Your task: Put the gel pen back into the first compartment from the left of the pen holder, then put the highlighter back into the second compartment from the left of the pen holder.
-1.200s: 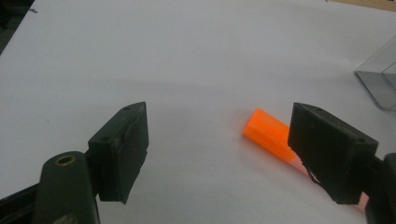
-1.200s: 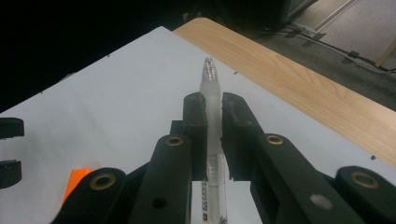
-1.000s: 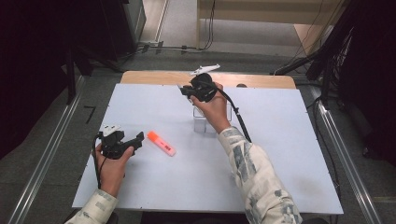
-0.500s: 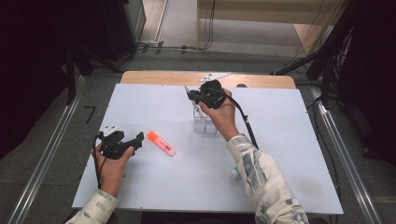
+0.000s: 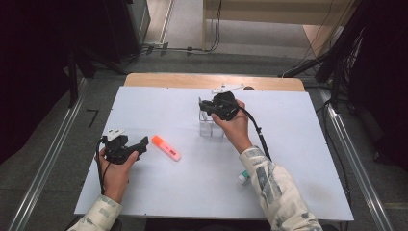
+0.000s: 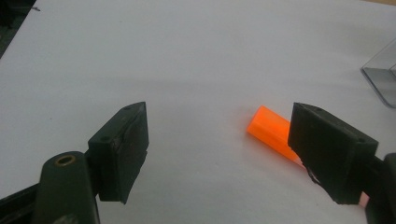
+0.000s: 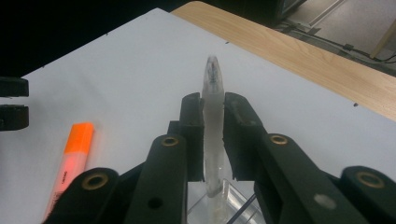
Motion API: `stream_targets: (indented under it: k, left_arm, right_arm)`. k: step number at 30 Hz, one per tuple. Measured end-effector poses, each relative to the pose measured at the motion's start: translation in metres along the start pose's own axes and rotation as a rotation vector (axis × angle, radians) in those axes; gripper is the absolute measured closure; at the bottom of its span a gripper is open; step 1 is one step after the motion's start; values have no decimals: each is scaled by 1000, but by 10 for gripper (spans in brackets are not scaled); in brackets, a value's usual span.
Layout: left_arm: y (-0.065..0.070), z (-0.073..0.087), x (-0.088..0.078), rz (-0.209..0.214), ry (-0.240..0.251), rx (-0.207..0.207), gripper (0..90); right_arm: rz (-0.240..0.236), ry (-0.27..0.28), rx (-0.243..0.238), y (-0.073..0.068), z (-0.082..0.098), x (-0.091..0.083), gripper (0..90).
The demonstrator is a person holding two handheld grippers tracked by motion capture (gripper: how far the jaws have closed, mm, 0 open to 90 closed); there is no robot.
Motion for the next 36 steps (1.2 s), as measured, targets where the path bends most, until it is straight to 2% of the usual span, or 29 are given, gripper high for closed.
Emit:
stream_targets:
  k: [6,11,15,26,36]
  left_arm:
    - [0,0,0,0,3,-4,214]
    - [0,0,0,2,-1,0,213]
    - [1,0,1,2,-1,2,214]
    - [2,0,2,0,-1,1,214]
    - [2,0,3,0,-4,4,213]
  right_arm:
    - [-3,5,8,0,4,-3,639]
    - [-9,40,34,2,7,-11,493]
    - [11,68,38,0,10,-19,398]
    - [22,101,38,-4,14,-32,357]
    - [25,94,49,-9,27,-39,307]
Point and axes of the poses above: each handheld gripper's, and its own axes: x roughly forward along the jaws, z roughly out of its underside, y roughly to its right, the point moved 2 cm from there along x, roughly forward along the jaws, and after that the axes turned 3 degrees about x, right-handed, at the moved point
